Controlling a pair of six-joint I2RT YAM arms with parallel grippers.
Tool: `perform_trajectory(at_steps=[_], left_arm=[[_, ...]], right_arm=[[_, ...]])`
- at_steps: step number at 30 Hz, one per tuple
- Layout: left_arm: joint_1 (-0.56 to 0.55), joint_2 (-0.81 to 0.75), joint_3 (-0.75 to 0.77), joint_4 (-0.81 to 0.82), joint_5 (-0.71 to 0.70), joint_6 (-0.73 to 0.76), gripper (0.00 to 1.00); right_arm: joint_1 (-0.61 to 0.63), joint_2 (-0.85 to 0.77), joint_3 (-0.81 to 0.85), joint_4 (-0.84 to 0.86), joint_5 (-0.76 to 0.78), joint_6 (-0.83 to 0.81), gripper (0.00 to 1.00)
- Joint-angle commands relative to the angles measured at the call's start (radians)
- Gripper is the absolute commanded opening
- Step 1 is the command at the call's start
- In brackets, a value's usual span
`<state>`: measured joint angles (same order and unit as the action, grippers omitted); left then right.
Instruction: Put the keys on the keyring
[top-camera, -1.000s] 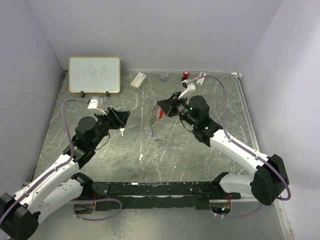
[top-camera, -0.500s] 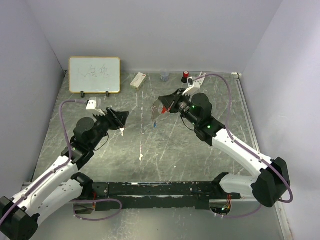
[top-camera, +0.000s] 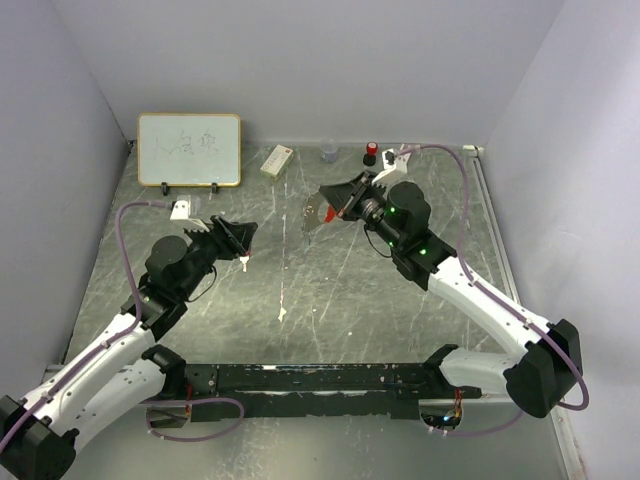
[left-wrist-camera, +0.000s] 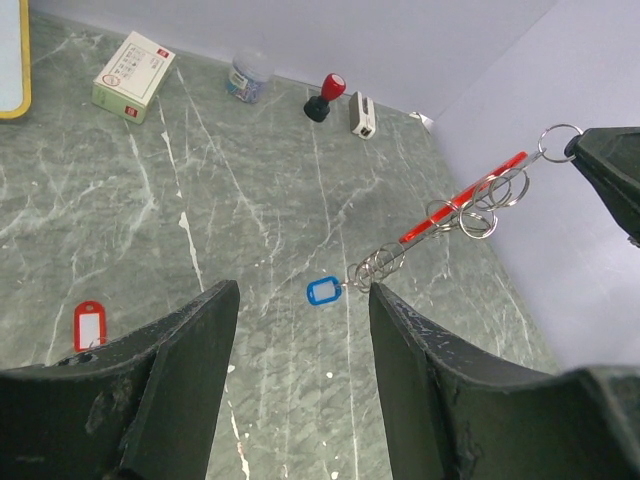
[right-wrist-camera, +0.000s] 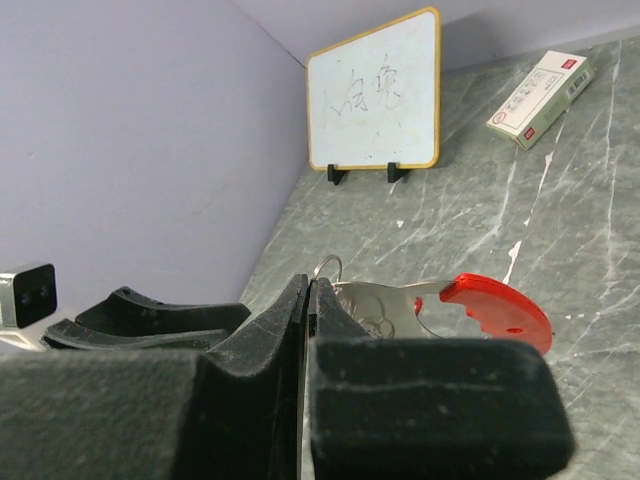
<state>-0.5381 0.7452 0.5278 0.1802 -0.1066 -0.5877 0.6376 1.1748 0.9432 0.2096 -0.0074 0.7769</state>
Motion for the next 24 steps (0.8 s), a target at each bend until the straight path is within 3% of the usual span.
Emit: perform_trajectory(at_steps=[1,10,17,24], left_arm=[[0.008,-0.015,0.033,-0.008,-0.011,-0.003,0.66],[0.007,-0.011,0.037,-0.007,0.002,0.012,0.66],[0.008,-0.004,0.030,-0.007,-0.019,0.021,0.67],[0.007,0.016,0.023,0.003,-0.024,0.023,0.66]], right_arm=[[-0.009,-0.031,0.051,0.010,-0.001,0.019,0.00],[-0.016,-0.015,0.052,-0.017,-0.018,0.000,0.00],[-0.015,0.073,0.089,-0.145,-0.051,-0.144,0.00],[-0.016,0.066,0.100,-0.275,0.029,-0.271,0.00]])
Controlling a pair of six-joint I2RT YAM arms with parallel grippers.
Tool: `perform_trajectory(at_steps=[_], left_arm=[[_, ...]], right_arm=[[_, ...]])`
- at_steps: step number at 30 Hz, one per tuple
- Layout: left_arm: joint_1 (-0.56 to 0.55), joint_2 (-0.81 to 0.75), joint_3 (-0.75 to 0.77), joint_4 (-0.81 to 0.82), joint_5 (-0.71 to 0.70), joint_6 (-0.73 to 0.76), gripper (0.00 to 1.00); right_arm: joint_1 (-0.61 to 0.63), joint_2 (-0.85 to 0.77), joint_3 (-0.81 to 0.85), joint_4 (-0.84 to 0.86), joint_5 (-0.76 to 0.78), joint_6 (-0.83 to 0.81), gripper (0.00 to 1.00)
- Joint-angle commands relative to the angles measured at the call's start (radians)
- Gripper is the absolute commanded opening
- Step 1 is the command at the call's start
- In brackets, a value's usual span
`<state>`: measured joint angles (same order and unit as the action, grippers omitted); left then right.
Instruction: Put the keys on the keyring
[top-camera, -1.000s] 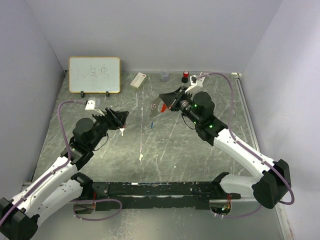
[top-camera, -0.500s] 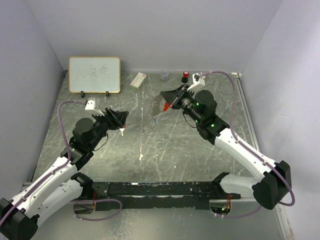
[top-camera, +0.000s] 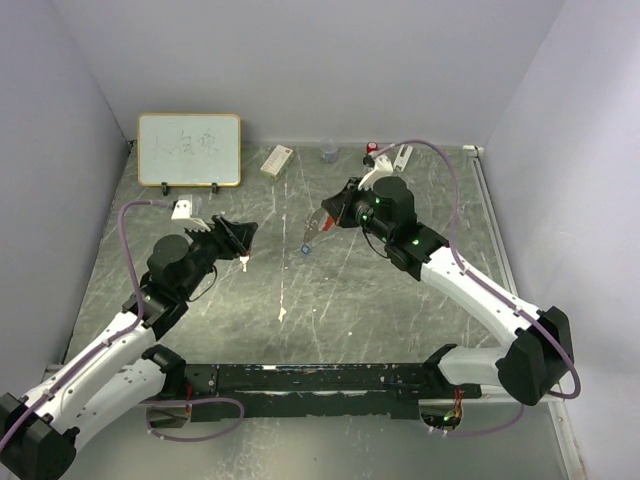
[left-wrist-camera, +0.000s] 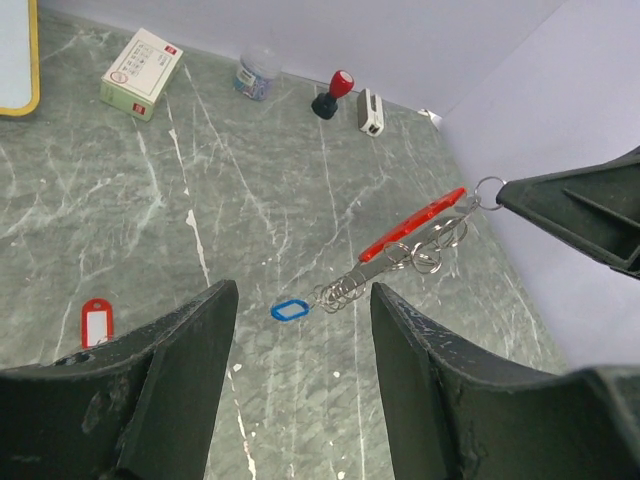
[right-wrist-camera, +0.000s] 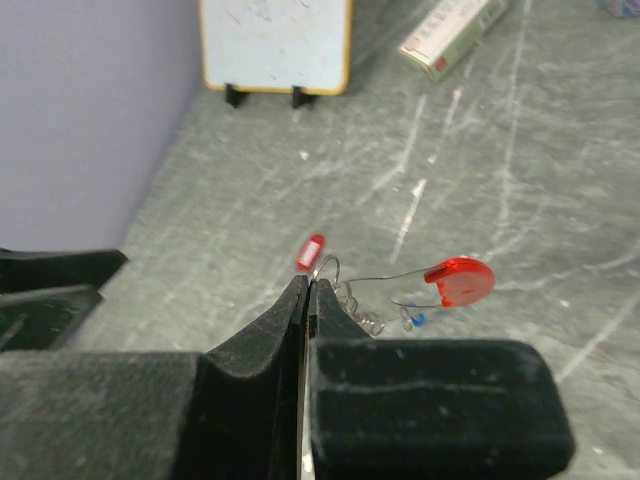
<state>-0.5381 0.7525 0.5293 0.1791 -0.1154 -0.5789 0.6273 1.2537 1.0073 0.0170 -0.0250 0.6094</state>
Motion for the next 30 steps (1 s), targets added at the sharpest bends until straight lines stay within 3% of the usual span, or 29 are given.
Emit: perform_trajectory(at_steps=[1,7,14,19,30], left_arm=[[0.007,0.010,0.019,0.007,-0.015,0.013,0.67],[0.007,0.033,0.008,0.032,-0.007,0.008,0.67],[0.009,0.037,0.008,0.022,-0.027,0.011,0.67],[0.010,0.012,0.002,0.003,-0.062,0.010,0.67],[0.012,-0.033,-0.009,-0.037,-0.116,0.018,0.68]], right_arm=[[-0.006,-0.011,0.046,-0.112,0.052,-0.122,0.00],[-0.002,0.023,0.090,-0.221,0.064,-0.190,0.00],[0.084,0.218,0.169,-0.267,0.061,-0.236,0.00],[0.167,0.395,0.222,-0.242,0.072,-0.246,0.00],[0.190,0.601,0.243,-0.116,-0.001,-0.229,0.00]])
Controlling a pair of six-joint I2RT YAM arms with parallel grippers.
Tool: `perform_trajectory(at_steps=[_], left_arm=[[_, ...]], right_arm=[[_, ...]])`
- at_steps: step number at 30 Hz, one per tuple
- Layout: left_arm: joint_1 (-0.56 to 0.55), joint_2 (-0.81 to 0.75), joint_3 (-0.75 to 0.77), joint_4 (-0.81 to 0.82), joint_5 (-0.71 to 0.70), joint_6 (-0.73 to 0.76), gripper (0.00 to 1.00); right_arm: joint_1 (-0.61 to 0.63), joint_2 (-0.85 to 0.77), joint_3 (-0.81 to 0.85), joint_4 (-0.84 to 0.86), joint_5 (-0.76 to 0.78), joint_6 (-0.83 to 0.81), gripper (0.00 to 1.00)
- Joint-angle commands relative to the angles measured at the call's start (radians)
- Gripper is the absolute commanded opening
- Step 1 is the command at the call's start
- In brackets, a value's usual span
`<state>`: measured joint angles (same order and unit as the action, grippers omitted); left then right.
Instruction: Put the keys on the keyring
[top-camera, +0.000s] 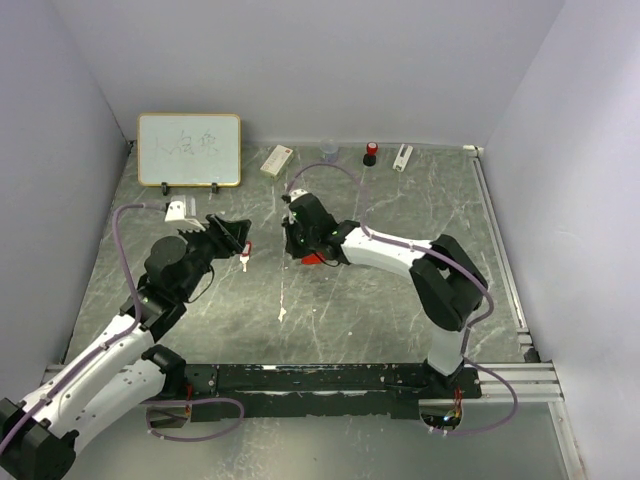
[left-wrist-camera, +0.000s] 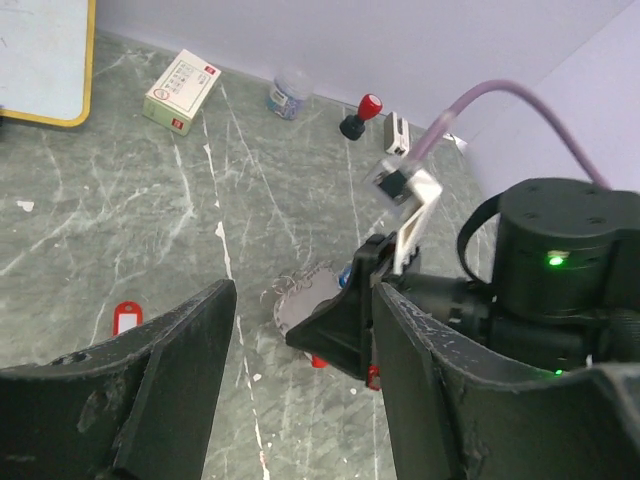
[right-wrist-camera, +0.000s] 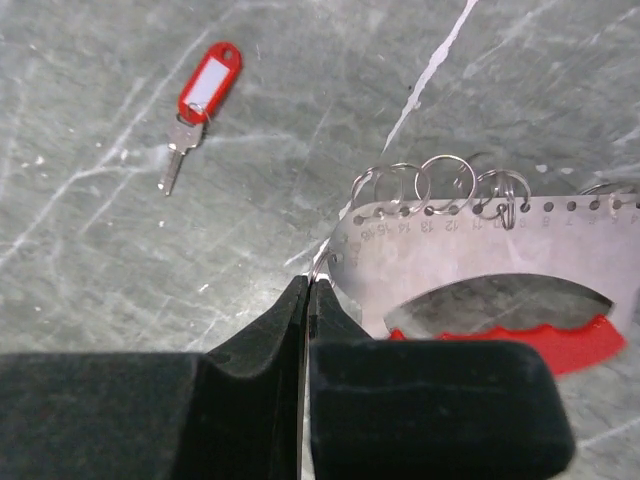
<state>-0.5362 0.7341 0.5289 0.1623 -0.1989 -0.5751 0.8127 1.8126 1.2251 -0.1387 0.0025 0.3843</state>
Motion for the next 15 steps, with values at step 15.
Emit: perform_trajectory(at_steps=[15], left_arm=[[0.010,0.021,-0.022,0.012,-0.020,0.007,0.68]], right_arm=[[0.008,0.017,-0.021,0.092,-0.072,-0.008,0.33]])
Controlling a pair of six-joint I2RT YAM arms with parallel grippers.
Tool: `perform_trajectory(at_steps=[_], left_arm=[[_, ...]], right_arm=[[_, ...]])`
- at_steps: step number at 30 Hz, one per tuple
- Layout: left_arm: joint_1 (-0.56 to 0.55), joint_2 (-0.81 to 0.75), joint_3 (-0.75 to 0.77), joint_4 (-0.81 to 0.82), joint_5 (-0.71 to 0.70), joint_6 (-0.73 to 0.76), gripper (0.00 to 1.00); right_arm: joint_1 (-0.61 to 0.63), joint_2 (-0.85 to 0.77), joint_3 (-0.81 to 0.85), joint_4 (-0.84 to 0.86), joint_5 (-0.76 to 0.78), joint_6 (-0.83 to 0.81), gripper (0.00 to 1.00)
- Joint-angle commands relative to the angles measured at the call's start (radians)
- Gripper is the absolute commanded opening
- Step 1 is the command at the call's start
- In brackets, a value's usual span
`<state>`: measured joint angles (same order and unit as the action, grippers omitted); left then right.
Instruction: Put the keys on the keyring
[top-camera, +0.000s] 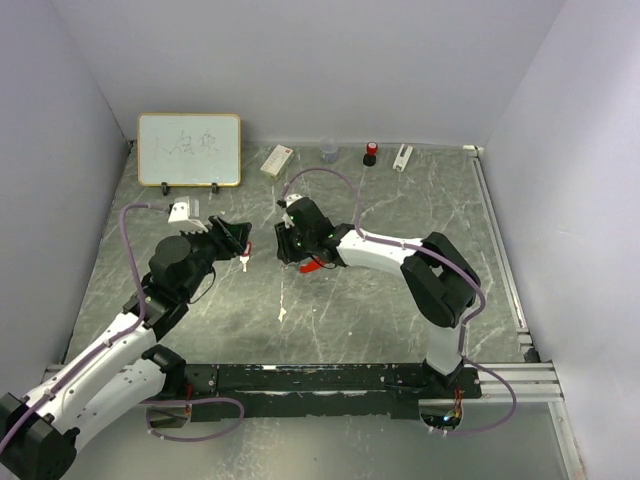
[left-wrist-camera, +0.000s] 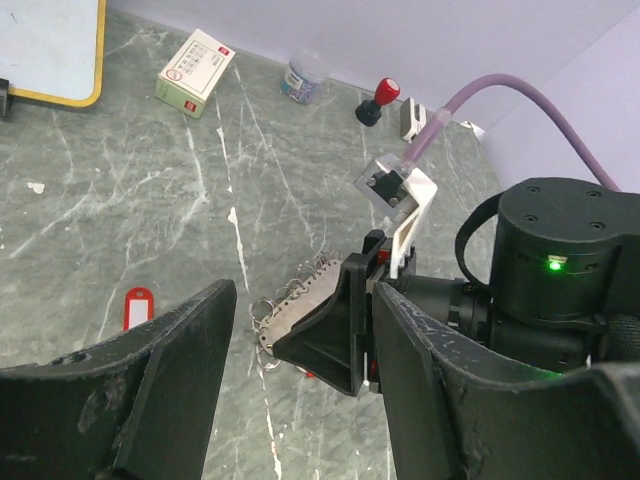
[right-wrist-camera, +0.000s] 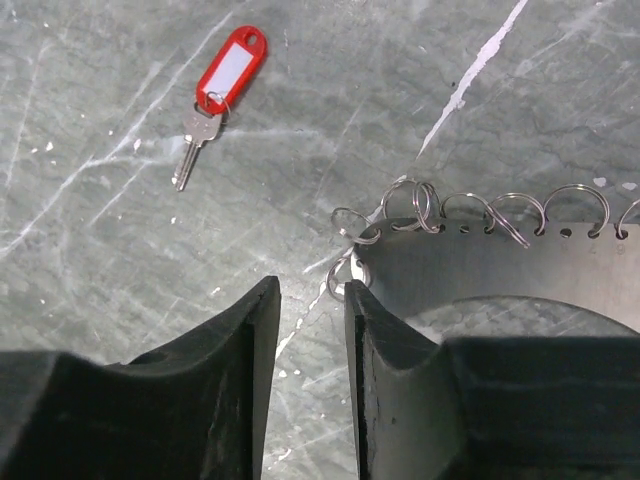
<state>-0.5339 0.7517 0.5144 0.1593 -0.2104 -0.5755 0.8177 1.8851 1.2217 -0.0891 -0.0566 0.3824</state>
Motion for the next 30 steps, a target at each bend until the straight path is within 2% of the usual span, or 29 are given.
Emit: perform_trajectory(at_steps=[1,5,30], left_arm=[[0.008,0.005,-0.006,0.016,-0.009,0.007,0.68],[0.008,0.008,-0.008,0.020,-0.008,0.006,0.68],[0.009,0.032,-0.017,0.036,-0.013,0.010,0.68]], right_arm=[[0.003,-0.062,-0.025,0.044,-0.003,-0.005,0.33],[-0.001,-0.079,-0.040,0.030,0.043,0.000,0.33],[-0.014,0.070,-0.019,0.003,0.012,0.038,0.28]])
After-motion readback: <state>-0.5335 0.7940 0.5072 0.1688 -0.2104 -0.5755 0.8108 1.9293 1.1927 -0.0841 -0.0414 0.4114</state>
